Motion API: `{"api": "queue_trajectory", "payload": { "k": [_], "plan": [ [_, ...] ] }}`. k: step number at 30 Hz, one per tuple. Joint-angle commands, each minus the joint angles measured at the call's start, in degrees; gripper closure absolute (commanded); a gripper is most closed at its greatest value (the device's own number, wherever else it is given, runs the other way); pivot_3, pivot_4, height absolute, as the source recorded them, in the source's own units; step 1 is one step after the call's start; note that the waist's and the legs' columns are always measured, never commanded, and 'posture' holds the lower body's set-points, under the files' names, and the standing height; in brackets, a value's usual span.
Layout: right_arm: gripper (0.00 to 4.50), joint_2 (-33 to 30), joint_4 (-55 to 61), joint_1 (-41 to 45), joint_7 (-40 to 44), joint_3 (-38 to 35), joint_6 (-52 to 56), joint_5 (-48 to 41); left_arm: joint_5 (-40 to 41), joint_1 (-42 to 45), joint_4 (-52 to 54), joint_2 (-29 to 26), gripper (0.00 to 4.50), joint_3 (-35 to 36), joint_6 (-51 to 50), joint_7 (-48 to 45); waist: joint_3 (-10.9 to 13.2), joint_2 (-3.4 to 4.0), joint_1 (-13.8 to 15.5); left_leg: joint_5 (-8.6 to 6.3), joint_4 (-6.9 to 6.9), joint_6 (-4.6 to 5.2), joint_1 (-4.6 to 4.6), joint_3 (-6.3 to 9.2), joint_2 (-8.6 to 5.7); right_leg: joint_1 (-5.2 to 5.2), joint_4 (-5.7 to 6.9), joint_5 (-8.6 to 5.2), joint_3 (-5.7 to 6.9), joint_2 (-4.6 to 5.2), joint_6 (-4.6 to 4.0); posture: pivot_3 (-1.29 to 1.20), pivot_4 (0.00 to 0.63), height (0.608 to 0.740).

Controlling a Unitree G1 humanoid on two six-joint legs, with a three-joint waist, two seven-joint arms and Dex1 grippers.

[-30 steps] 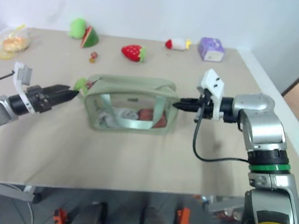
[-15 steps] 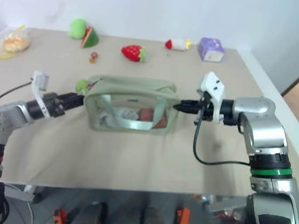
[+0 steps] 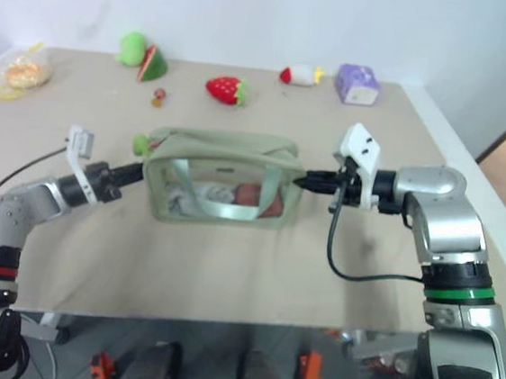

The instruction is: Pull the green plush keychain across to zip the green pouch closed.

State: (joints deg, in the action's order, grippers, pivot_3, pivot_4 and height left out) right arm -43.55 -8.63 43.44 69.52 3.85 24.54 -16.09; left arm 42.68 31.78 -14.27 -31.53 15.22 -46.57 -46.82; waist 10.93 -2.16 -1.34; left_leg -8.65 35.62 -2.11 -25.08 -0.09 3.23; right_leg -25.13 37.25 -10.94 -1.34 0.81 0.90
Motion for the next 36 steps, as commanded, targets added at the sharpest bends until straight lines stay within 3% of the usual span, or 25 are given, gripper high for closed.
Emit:
{"api": "queue_trajectory", "payload": {
  "k": [1,11,21,36],
  "plan": [
    [4.5,-0.5,2.1,-0.3,-0.4,-1.5,-0.5,-0.8,0.2,-0.3,2.8,-0.2,4.47,0.2,0.3,-0.7,0.0,0.0,0.0,0.0,0.0,0.0,0.0,0.0,0.0,0.0,0.0,0.0,0.0,0.0,0.0,0.0,0.15,0.74],
    [4.5,-0.1,1.9,-0.5,-0.8,-1.3,-0.8,-0.7,-0.4,2.2,0.9,-1.7,4.47,2.9,3.4,-0.7,0.0,0.0,0.0,0.0,0.0,0.0,0.0,0.0,0.0,0.0,0.0,0.0,0.0,0.0,-0.02,0.0,0.15,0.74],
    [4.5,0.0,1.5,0.2,-0.7,-0.9,-0.9,-0.5,-0.5,14.6,-2.9,-5.1,4.47,5.6,6.3,0.2,0.0,0.0,0.0,0.0,0.01,0.0,-0.01,0.01,0.0,0.0,-0.01,0.02,-0.01,-0.03,0.01,0.0,0.15,0.74],
    [4.5,-0.2,3.3,-1.4,-2.0,-1.8,0.0,-1.0,-13.0,28.0,-0.3,4.1,4.47,-14.0,12.4,-4.4,0.0,0.0,-0.2,0.0,0.02,0.0,-0.02,0.01,-0.02,0.0,-0.01,0.05,-0.12,-0.1,0.07,0.0,0.15,0.74]
  ]
}}
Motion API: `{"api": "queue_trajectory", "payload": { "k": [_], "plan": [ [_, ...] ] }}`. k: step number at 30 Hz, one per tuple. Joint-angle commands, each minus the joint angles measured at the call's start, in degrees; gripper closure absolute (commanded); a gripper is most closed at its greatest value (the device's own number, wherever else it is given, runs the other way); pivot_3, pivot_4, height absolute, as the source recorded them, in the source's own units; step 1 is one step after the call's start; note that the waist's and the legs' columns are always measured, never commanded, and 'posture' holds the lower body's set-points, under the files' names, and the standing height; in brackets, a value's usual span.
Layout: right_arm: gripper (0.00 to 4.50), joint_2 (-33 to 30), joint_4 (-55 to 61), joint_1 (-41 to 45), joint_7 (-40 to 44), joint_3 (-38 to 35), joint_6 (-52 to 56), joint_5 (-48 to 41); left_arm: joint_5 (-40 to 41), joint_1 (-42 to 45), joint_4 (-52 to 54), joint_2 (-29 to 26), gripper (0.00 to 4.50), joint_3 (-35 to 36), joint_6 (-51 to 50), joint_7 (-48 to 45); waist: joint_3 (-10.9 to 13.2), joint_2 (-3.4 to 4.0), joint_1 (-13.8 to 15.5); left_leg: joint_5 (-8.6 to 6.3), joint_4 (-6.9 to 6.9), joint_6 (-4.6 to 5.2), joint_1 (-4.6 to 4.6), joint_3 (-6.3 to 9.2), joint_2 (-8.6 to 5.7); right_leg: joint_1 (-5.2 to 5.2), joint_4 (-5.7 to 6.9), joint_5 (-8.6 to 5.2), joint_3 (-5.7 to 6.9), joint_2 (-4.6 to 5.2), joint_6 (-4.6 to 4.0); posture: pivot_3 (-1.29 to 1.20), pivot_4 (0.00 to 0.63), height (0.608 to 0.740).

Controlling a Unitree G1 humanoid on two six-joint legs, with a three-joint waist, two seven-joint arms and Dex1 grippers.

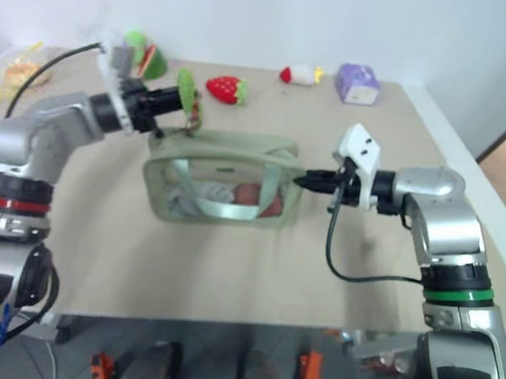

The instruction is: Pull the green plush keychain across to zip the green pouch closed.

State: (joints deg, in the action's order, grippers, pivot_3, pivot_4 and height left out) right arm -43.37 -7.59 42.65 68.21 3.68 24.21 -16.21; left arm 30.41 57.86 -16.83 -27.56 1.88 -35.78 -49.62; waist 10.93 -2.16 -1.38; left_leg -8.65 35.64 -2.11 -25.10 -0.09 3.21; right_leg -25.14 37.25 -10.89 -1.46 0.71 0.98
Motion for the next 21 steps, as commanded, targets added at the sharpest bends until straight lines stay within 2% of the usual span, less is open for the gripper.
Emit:
{"api": "queue_trajectory", "payload": {
  "k": [1,2,5,6,15,21],
  "plan": [
    [4.5,-0.5,2.5,-0.8,-0.9,-1.7,0.4,-0.9,-0.8,1.9,2.3,0.4,4.47,-0.9,1.5,-2.1,0.0,0.0,-0.2,0.0,-0.02,0.0,0.01,0.0,0.0,-0.01,0.0,0.0,-0.03,-0.01,0.0,0.0,0.15,0.74],
    [4.5,-0.6,2.7,-1.0,-1.0,-1.9,0.5,-1.0,-0.8,1.7,2.2,0.5,4.47,-1.2,1.1,-2.5,0.0,0.0,-0.4,0.0,-0.02,0.0,0.02,-0.01,0.0,-0.01,0.0,0.0,-0.03,-0.02,0.0,0.0,0.15,0.74],
    [4.5,-0.8,3.1,-1.4,-1.3,-2.0,0.7,-1.3,-0.1,1.3,2.3,0.7,3.48,-1.1,-0.3,-3.7,0.0,0.0,-0.4,0.0,-0.03,0.0,0.03,0.01,0.02,-0.01,0.01,0.0,-0.04,-0.06,-0.01,0.0,0.15,0.74],
    [4.5,-0.9,3.2,-1.6,-1.3,-2.1,0.7,-1.4,-0.1,1.0,2.8,0.3,3.29,-1.3,-0.6,-4.4,0.0,0.0,-0.4,0.0,-0.02,0.0,0.04,0.01,0.02,-0.01,0.01,0.0,-0.04,-0.06,-0.01,0.0,0.15,0.74],
    [4.5,-0.5,2.7,-1.2,-1.5,-1.8,0.4,-1.6,-4.5,0.4,2.7,-2.6,0.1,-2.8,1.5,-5.5,0.0,0.0,-0.4,0.0,0.03,0.01,0.02,0.0,0.02,0.01,0.01,0.02,-0.09,-0.06,0.02,0.0,0.15,0.74],
    [4.5,-0.1,2.3,-0.7,-1.3,-1.5,0.1,-1.6,-8.4,-0.3,3.7,-6.0,0.1,-5.2,4.3,-9.4,0.0,0.01,-0.5,0.0,0.0,0.01,0.03,0.01,0.02,0.0,0.01,0.01,-0.08,-0.07,0.01,0.0,0.15,0.74]
  ]
}}
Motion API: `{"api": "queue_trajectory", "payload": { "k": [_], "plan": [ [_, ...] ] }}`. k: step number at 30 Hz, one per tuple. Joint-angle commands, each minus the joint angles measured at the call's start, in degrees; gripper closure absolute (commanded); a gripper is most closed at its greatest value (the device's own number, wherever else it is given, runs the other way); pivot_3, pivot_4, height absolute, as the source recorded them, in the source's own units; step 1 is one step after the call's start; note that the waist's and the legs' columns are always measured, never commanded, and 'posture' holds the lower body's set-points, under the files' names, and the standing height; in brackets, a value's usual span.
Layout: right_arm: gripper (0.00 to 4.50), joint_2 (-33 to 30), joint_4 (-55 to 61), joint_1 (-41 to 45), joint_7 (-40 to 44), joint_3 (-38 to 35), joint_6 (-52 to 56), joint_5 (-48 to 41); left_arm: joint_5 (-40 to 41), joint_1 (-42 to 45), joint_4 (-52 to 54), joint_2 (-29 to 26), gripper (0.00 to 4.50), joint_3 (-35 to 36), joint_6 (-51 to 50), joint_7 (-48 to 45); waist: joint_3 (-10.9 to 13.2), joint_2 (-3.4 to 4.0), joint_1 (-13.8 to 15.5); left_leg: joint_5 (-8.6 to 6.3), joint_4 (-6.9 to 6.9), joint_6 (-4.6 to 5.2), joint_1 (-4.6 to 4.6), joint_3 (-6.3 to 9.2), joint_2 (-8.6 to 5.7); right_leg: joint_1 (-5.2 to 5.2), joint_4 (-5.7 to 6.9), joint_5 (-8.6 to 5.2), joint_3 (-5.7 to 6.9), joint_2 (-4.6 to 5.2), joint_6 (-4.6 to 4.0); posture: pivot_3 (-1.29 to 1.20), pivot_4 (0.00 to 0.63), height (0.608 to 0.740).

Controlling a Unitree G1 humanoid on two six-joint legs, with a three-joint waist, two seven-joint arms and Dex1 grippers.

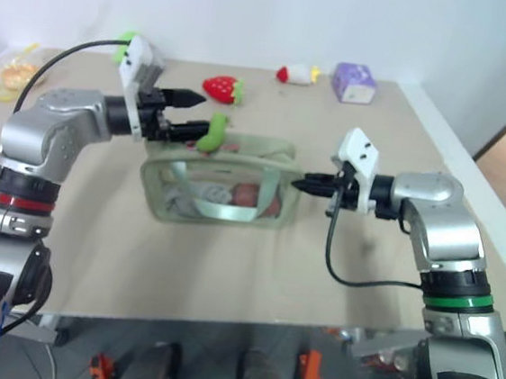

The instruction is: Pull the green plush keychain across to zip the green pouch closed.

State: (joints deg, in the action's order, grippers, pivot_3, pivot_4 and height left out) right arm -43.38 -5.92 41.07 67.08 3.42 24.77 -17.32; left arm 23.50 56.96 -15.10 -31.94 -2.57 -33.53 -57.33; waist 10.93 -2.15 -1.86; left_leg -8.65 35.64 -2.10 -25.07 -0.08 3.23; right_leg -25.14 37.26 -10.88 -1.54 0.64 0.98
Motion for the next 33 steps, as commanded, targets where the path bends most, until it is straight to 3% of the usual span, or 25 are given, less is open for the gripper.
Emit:
{"api": "queue_trajectory", "payload": {
  "k": [1,14,22,33],
  "plan": [
    [4.5,0.0,0.6,0.9,-0.2,-1.2,-0.6,-0.5,-2.4,0.8,1.6,-2.1,0.1,-1.1,2.5,-2.1,0.0,0.0,0.0,0.0,0.01,0.0,-0.01,0.0,0.0,0.0,0.0,0.0,-0.01,0.0,0.0,0.0,0.15,0.74],
    [4.5,0.8,1.0,0.7,-0.3,-0.9,-0.9,-0.4,-0.7,8.6,-3.9,-4.9,0.1,5.1,0.5,-2.7,0.0,0.0,-0.4,0.0,-0.01,0.0,-0.01,-0.01,0.01,-0.05,0.0,0.0,-0.03,-0.02,-0.01,0.0,0.15,0.74],
    [4.5,1.1,0.0,1.3,-0.1,-0.9,-1.3,-0.2,3.4,2.6,2.9,-8.3,0.1,6.9,-5.0,-5.6,0.0,0.01,-0.7,0.0,-0.02,0.0,0.0,-0.01,0.03,-0.03,0.02,0.0,-0.04,-0.03,0.0,0.0,0.15,0.74],
    [4.5,1.6,-0.3,1.5,-0.1,-0.7,-1.8,0.0,5.4,1.2,5.4,-6.6,0.1,6.7,-7.3,-3.9,0.0,0.0,-0.7,0.0,0.01,0.01,0.0,-0.01,0.04,-0.04,0.04,0.01,-0.05,-0.04,0.01,0.0,0.15,0.74]
  ]
}}
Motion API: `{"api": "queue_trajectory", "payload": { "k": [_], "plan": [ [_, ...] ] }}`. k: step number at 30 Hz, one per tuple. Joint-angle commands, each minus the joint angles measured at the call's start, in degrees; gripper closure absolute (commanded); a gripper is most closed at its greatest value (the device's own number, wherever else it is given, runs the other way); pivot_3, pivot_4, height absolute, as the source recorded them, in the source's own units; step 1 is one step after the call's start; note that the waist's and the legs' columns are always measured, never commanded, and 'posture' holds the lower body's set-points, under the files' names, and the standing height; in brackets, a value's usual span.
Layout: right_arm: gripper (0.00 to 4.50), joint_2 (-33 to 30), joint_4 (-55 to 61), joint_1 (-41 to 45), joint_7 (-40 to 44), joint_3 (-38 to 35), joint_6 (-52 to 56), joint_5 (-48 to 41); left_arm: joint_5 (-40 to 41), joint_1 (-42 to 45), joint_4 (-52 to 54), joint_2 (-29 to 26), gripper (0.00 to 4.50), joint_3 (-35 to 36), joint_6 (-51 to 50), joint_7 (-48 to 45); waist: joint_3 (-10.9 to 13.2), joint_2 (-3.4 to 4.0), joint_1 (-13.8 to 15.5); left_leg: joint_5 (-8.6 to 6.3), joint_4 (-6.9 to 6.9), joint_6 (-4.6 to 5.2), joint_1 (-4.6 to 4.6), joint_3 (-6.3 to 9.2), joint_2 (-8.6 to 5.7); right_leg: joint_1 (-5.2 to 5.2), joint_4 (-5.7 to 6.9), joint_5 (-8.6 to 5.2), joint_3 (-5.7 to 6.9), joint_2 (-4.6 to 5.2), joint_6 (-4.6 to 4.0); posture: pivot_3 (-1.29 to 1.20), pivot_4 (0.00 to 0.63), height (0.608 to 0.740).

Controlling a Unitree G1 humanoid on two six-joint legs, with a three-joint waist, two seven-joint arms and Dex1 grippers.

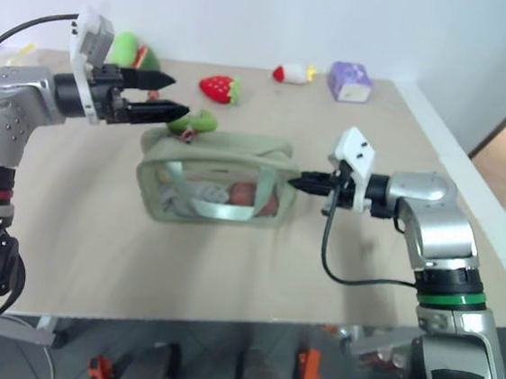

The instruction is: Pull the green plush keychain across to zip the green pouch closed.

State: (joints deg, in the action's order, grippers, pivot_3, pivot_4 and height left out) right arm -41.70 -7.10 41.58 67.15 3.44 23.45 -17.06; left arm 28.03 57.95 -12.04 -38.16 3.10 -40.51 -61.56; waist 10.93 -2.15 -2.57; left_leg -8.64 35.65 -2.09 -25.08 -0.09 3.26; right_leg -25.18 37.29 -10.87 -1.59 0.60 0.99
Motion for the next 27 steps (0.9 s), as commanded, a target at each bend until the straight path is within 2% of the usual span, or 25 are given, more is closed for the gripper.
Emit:
{"api": "queue_trajectory", "payload": {
  "k": [1,9,12,16,27],
  "plan": [
    [4.5,-0.1,1.1,0.8,-0.3,-0.8,-0.4,-0.3,1.2,0.2,2.1,-0.7,0.1,1.6,-0.7,0.5,0.0,0.0,0.0,0.0,0.0,0.0,0.0,0.0,0.01,0.0,0.0,0.0,0.0,-0.01,0.0,0.0,0.15,0.74],
    [4.5,-0.4,2.4,-0.5,-0.8,-1.3,0.1,-0.7,5.6,-3.2,-0.4,-7.3,0.1,9.3,-3.6,-1.5,0.0,0.0,-0.2,0.0,-0.02,0.0,0.01,0.0,0.1,-0.03,0.02,-0.01,-0.01,-0.09,-0.03,0.0,0.15,0.74],
    [4.5,-0.4,2.4,-0.4,-0.9,-1.2,0.2,-0.7,7.8,-6.9,0.1,-10.2,0.1,11.6,-4.6,-4.5,0.0,0.0,-0.1,0.0,-0.04,0.0,0.02,0.0,0.11,-0.03,0.02,-0.03,0.0,-0.1,-0.07,0.0,0.15,0.74],
    [4.5,-0.3,2.3,-0.2,-1.0,-1.0,0.2,-0.7,9.4,-16.7,3.7,-14.1,0.1,12.1,-5.7,-9.3,0.0,0.0,-0.2,0.0,-0.04,-0.01,0.04,-0.06,0.14,-0.04,0.02,-0.05,-0.04,-0.09,-0.11,0.0,0.15,0.74],
    [4.5,-0.7,3.0,-0.6,-1.1,-1.2,0.8,-0.8,14.3,-24.5,14.2,-10.6,0.1,10.7,-8.4,-6.6,0.0,-0.06,0.0,0.0,-0.01,-0.01,0.04,-0.06,0.19,-0.04,0.03,-0.14,0.01,-0.1,-0.38,0.0,0.15,0.74]
  ]
}}
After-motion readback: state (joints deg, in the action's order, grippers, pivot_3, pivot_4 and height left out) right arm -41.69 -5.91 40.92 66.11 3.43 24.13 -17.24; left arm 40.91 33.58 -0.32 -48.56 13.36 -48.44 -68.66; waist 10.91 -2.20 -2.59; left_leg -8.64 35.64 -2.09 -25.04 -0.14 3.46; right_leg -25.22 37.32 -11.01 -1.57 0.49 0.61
